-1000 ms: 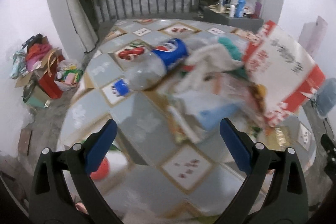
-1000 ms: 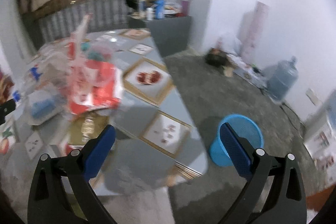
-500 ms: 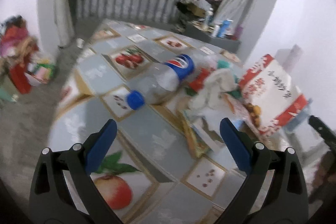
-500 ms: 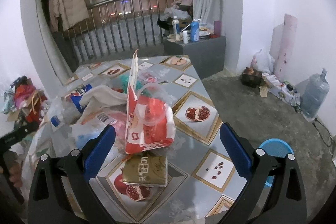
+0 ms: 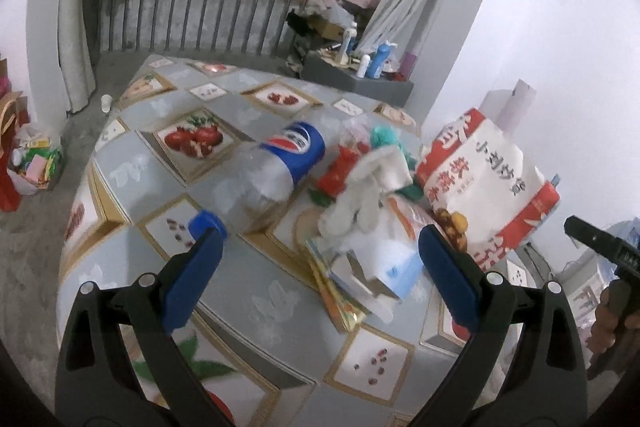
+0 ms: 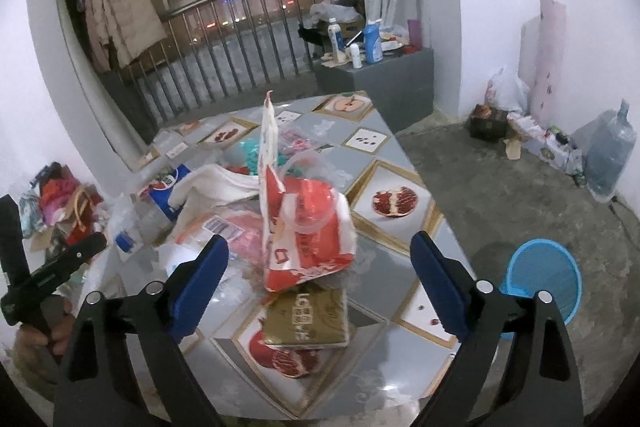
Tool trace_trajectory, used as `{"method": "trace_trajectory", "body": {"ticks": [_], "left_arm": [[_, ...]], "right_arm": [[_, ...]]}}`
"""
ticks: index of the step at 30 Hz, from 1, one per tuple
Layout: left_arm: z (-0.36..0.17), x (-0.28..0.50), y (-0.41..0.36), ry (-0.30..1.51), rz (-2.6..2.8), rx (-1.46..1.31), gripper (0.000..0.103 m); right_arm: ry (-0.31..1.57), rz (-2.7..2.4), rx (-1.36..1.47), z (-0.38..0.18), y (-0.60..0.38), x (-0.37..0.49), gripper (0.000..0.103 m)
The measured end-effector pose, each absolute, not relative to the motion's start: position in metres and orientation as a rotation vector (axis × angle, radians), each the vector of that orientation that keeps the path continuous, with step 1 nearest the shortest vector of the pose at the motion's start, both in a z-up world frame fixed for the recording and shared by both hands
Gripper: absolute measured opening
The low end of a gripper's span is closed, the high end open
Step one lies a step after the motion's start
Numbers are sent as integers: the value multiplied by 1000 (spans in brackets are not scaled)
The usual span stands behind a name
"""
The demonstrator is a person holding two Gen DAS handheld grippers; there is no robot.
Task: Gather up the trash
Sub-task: 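Move both tools toward the red-and-white snack bag on the table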
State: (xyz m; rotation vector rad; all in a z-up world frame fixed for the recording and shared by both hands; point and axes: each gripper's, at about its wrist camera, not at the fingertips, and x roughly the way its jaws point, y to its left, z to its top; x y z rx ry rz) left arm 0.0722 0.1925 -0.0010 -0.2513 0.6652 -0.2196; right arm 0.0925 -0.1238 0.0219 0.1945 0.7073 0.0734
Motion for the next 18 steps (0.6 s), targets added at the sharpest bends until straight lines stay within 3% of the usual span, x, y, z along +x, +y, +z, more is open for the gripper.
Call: {"method": "trace_trajectory", "body": {"ticks": [18], "left_arm": [[2,139,202,731,-205,-54,94]], "right_arm": [[773,207,317,-13,-124,121,73]]}}
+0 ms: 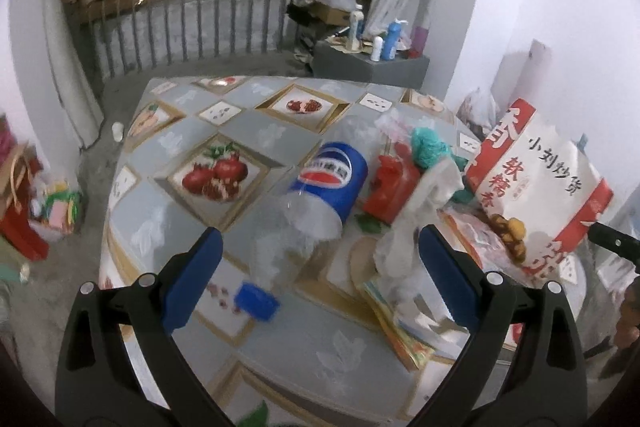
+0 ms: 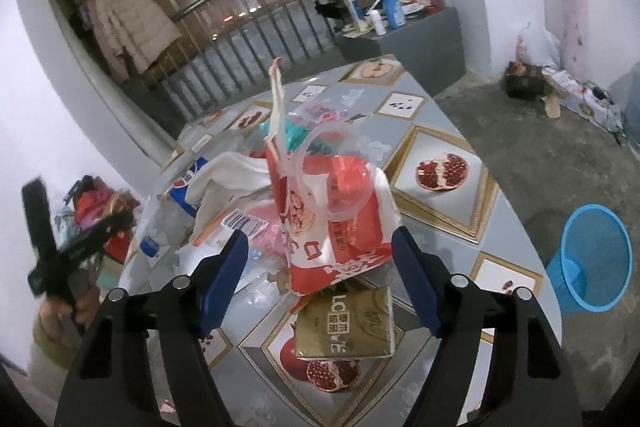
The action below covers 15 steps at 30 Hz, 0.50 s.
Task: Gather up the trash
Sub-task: 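Move both tools toward the red-and-white snack bag on the table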
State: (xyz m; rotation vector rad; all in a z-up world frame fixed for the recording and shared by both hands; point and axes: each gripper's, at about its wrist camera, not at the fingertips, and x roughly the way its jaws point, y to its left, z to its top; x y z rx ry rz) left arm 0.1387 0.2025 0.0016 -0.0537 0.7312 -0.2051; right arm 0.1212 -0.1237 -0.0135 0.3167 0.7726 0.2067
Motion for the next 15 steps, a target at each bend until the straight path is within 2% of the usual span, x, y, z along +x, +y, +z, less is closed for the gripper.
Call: {"method": "trace_trajectory", "body": {"ticks": [9,15], "left_arm": [[-14,201,196,845,-230,60,94],[-10,184,199,822,-224,2,94]], "right_arm": [[778,228,288,-19,-122,126,67],[688,197,271,6,-138,105,67]]}}
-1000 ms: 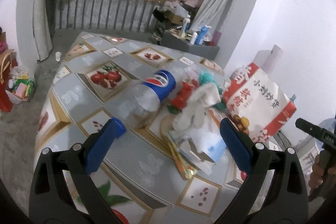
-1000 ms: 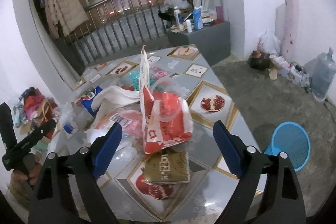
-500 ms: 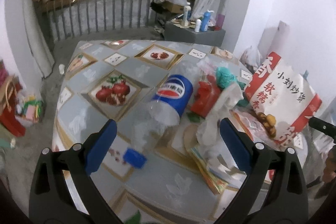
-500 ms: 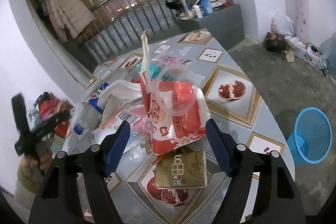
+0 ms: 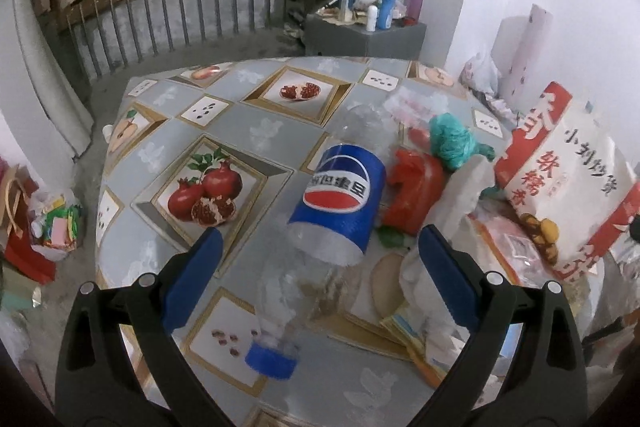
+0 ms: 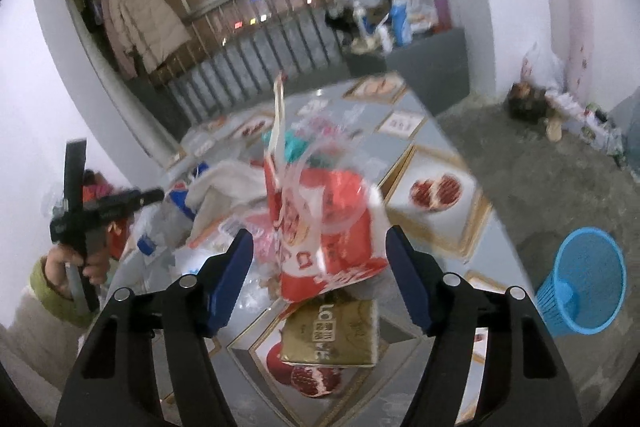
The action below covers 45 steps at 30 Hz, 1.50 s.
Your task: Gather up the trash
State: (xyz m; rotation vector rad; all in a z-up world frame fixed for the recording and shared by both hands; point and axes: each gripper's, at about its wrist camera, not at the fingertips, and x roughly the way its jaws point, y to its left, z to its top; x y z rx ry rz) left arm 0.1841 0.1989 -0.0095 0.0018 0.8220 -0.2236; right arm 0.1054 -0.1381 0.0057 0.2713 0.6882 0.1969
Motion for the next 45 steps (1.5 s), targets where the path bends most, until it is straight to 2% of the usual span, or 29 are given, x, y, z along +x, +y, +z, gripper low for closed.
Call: {"method": "trace_trajectory", "body": {"ticks": [6,10,19,23,26,30,33,37,45], "left_arm": [[12,141,186,754,-311,-92,94],[29,105,143,695,-485,-62,94],[19,70,50,664,-643,88,94],[20,65,29,649,-639,112,94],[21,66,28,652,-632,106,94],[20,68,36,684,-585,76,84],[18,71,46,707,-533,47,79],[17,71,73,723,-439,-1,78],[15,72,107,742,-374,-95,77]], "right_arm": [[656,168,275,16,-149,94,67],[642,118,379,15,-172,90,67],[789,124,538,-33,-200,76,66],[871,163,457,-57,-184,74,67],[882,199,317,-63,-163,76,67],[894,251,247,-68,-148,87,67],[893,288,236,-68,-141,92,73],[891,295,210,-69,-133,96,82],[929,269,77,-84,-100,108,86]]}}
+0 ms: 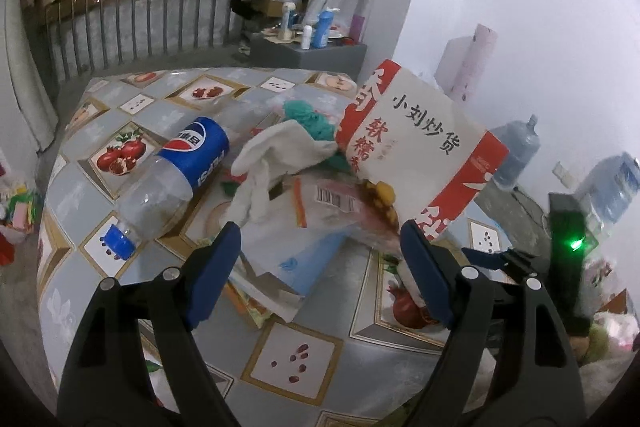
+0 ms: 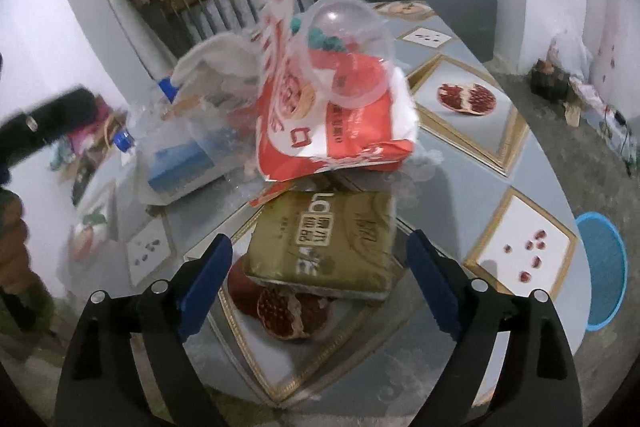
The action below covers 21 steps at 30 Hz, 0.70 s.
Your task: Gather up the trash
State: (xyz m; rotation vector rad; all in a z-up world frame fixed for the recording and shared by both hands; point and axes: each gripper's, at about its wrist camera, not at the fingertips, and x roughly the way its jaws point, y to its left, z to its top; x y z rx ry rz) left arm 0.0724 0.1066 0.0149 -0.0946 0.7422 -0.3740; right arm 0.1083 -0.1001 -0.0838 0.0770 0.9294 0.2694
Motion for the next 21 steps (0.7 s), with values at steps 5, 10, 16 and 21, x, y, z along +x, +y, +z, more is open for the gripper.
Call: {"method": "trace_trajectory", "body": {"ticks": [5,10,16,21], "left_arm": [[12,73,104,755,-391,-97,77],[5,75,93,775,-366,-43,77],[-1,76,90,794,-341,-22,77],[-2,78,91,793,-331,-12,77]], "right_arm": [[938,250,24,-89,-97,105,82],[939,243,20,-88,-108,95,74],[942,243,-2,-87,-119,91,73],[946,252,-30,-87,-125,90,73]]}}
